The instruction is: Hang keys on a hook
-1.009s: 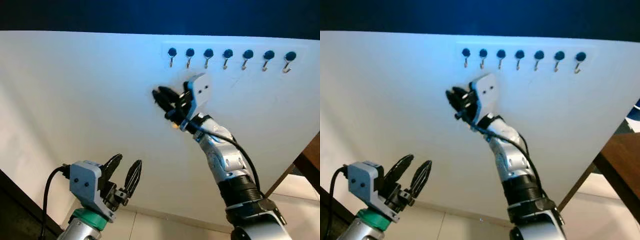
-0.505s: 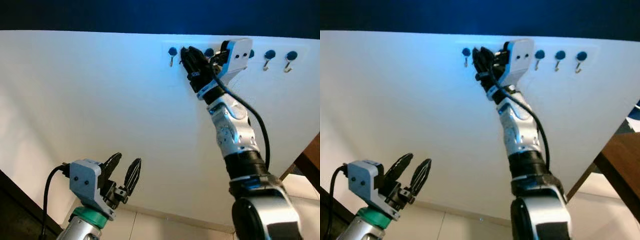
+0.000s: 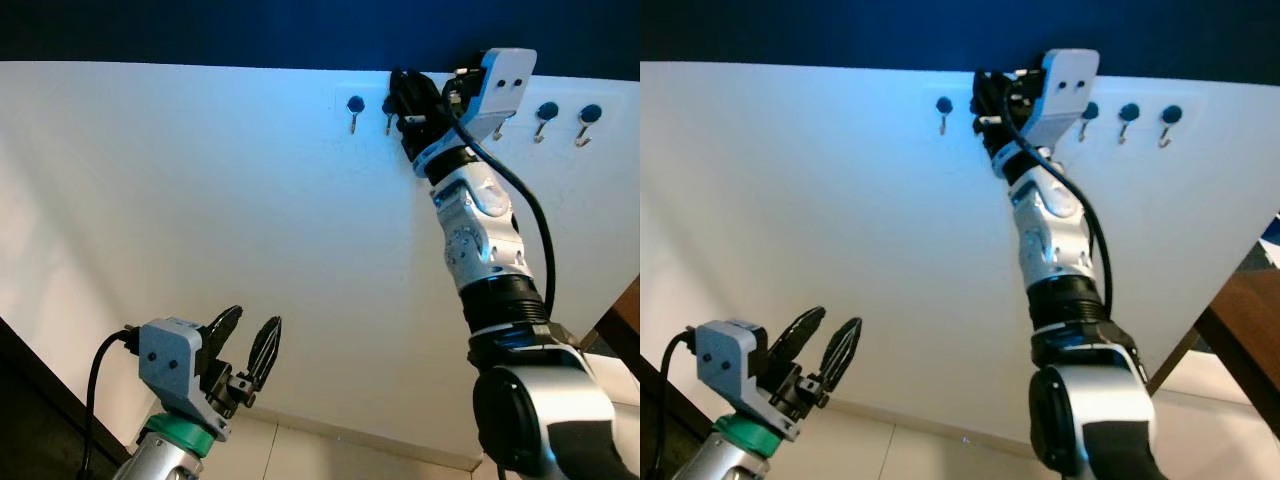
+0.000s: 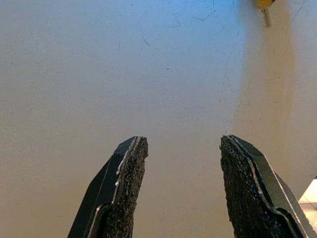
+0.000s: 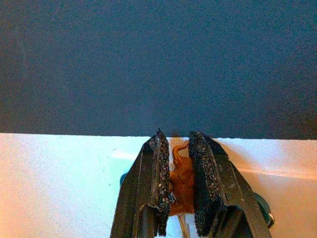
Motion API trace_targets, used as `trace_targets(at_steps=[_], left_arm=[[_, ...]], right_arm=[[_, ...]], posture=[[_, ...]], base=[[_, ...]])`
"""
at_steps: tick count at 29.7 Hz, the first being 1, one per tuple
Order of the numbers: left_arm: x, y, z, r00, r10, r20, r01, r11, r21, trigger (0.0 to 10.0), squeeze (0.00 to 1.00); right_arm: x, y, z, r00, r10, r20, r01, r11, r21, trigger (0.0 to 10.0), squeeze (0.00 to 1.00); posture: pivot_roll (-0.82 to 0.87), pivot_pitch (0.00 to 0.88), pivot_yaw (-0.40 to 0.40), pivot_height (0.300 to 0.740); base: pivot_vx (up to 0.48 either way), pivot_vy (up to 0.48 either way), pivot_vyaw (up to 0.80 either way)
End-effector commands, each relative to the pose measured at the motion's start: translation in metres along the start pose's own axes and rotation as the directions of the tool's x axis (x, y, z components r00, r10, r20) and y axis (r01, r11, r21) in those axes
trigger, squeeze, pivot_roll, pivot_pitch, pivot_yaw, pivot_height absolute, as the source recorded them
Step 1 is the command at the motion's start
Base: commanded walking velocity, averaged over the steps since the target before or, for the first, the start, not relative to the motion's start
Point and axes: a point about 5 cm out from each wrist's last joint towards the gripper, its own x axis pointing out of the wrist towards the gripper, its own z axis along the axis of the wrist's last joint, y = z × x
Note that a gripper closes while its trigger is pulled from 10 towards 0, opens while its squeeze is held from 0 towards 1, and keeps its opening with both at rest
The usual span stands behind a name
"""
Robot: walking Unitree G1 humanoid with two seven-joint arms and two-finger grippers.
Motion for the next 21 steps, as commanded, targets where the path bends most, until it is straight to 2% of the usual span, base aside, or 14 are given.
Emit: trace_targets(at_steps=[1,5,6,8,9,12,13,14,15,21], left_arm=[[-0.003,0.002,-0.005,0.999,0.012,-0.032,-0.012,1.000,0.003,10.0,0.00],[-0.003,0.002,-0.005,0.999,0.012,-0.035,-0.012,1.000,0.001,10.0,0.00],[-0.003,0.002,-0.005,0.999,0.013,-0.037,-0.013,1.000,0.000,10.0,0.00],[-0.003,0.002,-0.005,0.999,0.013,-0.037,-0.013,1.000,0.000,10.0,0.00],[-0.003,0.002,-0.005,0.999,0.013,-0.039,-0.013,1.000,0.000,10.0,0.00],[-0.003,0.002,-0.005,0.999,0.013,-0.039,-0.013,1.000,0.000,10.0,0.00],[-0.003,0.001,-0.005,0.999,0.012,-0.037,-0.012,1.000,0.000,10.0,0.00],[-0.003,0.001,-0.005,0.999,0.012,-0.037,-0.012,1.000,0.000,10.0,0.00],[-0.003,0.001,-0.004,0.999,0.011,-0.034,-0.011,1.000,-0.001,10.0,0.00],[-0.002,0.001,-0.004,1.000,0.009,-0.028,-0.009,1.000,-0.002,10.0,0.00]], right_arm=[[-0.004,-0.002,-0.009,0.999,-0.007,-0.041,0.007,1.000,0.002,10.0,0.00],[-0.007,0.008,-0.018,0.996,0.060,-0.070,-0.059,0.998,0.012,10.0,0.00],[-0.010,0.016,-0.023,0.989,0.123,-0.083,-0.120,0.992,0.031,10.0,0.00],[-0.010,0.016,-0.023,0.989,0.123,-0.083,-0.120,0.992,0.031,10.0,0.00],[-0.013,0.024,-0.028,0.978,0.185,-0.094,-0.182,0.983,0.039,10.0,0.00],[-0.013,0.024,-0.028,0.978,0.185,-0.094,-0.182,0.983,0.039,10.0,0.00],[-0.017,0.034,-0.031,0.962,0.257,-0.093,-0.253,0.966,0.057,10.0,0.00],[-0.017,0.034,-0.031,0.962,0.257,-0.093,-0.253,0.966,0.057,10.0,0.00],[-0.020,0.043,-0.033,0.944,0.317,-0.089,-0.311,0.947,0.074,10.0,0.00],[-0.024,0.050,-0.034,0.925,0.373,-0.075,-0.366,0.926,0.093,10.0,0.00]], posture=[[-0.12,0.096,0.138,0.740],[-0.12,0.096,0.138,0.740],[-0.12,0.096,0.138,0.740],[-0.12,0.096,0.138,0.740],[-0.12,0.096,0.138,0.740],[-0.12,0.096,0.138,0.740],[-0.12,0.096,0.138,0.740],[-0.12,0.096,0.138,0.740],[-0.12,0.096,0.138,0.740],[-0.12,0.096,0.134,0.740]], base=[[0.000,0.000,0.00],[0.000,0.000,0.00],[0.000,0.000,0.00],[0.000,0.000,0.00],[0.000,0.000,0.00],[0.000,0.000,0.00],[0.000,0.000,0.00],[0.000,0.000,0.00],[0.000,0.000,0.00],[0.000,0.000,0.00]])
